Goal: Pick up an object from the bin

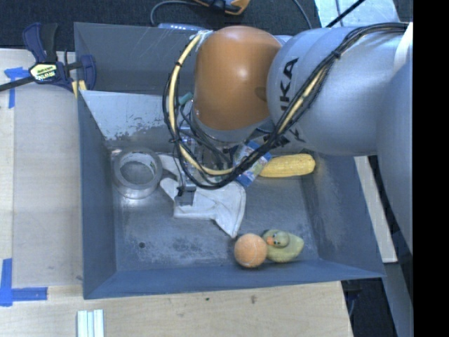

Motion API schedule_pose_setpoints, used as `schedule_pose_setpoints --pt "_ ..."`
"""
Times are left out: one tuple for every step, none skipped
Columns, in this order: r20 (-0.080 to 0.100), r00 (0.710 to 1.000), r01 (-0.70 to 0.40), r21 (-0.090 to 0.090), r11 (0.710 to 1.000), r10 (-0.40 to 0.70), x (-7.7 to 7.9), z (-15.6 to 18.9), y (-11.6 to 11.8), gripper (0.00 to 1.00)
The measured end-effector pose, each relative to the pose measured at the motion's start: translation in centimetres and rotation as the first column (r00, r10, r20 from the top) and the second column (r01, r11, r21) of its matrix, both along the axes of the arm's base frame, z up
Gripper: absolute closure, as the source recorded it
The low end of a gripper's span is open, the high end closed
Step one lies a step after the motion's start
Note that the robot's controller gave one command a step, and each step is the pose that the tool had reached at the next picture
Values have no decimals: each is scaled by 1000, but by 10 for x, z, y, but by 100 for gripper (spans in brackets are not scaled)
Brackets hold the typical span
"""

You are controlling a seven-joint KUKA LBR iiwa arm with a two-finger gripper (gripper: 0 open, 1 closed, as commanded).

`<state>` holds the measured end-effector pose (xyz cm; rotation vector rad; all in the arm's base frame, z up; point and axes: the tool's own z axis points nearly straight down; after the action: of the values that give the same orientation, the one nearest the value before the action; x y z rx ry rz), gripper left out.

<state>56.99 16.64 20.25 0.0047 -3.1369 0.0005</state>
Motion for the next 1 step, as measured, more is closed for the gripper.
schedule_pose_setpoints --pt "8 1000 3 2 1000 -3 1 5 -1 0"
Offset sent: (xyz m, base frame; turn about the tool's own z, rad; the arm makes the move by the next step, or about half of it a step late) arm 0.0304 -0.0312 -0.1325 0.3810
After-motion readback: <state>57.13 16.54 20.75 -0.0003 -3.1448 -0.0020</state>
